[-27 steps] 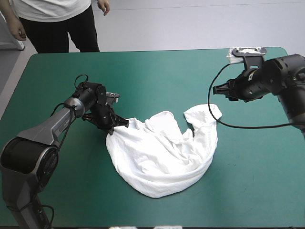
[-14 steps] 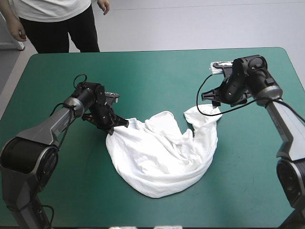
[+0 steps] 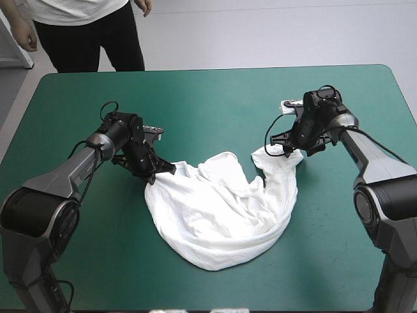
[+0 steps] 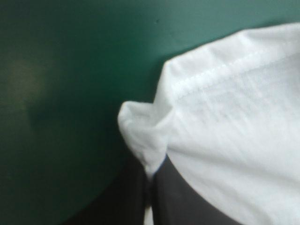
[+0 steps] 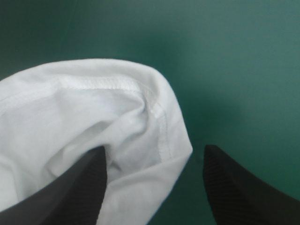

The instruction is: Fold the cloth

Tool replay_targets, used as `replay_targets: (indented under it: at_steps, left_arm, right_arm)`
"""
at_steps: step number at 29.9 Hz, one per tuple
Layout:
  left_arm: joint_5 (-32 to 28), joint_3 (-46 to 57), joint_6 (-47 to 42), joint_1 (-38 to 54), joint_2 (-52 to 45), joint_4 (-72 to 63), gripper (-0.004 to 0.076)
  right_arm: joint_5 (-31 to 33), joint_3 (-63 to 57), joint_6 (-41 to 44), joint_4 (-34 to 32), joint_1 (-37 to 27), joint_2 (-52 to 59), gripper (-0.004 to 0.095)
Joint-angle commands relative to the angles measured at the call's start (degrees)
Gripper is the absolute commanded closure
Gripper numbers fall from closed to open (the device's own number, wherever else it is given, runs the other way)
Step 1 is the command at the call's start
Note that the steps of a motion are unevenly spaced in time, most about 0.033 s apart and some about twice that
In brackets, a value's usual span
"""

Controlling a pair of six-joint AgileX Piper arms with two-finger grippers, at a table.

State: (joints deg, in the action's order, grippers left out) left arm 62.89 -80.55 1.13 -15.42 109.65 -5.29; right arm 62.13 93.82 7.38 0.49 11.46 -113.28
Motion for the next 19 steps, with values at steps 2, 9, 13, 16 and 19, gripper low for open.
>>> replay_targets:
  at_steps: [2,9,13,16,19]
  left_arm:
    - [-1.61,0.24,0.15,-0.31,0.26,-1.66,0.0734]
    - [-1.26,0.24,0.15,-0.31,0.26,-1.66,0.0734]
    - [-1.26,0.24,0.15,-0.31,0.26,-1.66,0.0734]
    - [-1.37,0.01,0.15,-0.31,0.26,-1.66,0.0734]
    - [-0.95,-0.73,0.15,-0.31,-0.53,-1.41,0.0734]
  right_arm:
    - [-2.3,1.3,-0.14,0.88,-0.57,0.01,0.0331]
    - [-1.24,1.3,-0.75,4.12,-0.94,-4.01,0.0483]
    - [0.33,1.3,-3.09,6.05,-0.94,-4.66,0.0924]
    - [1.02,1.3,-2.99,5.53,-0.94,-4.4,0.0924]
    - [1.11,1.3,-2.99,5.29,-0.94,-2.72,0.0925]
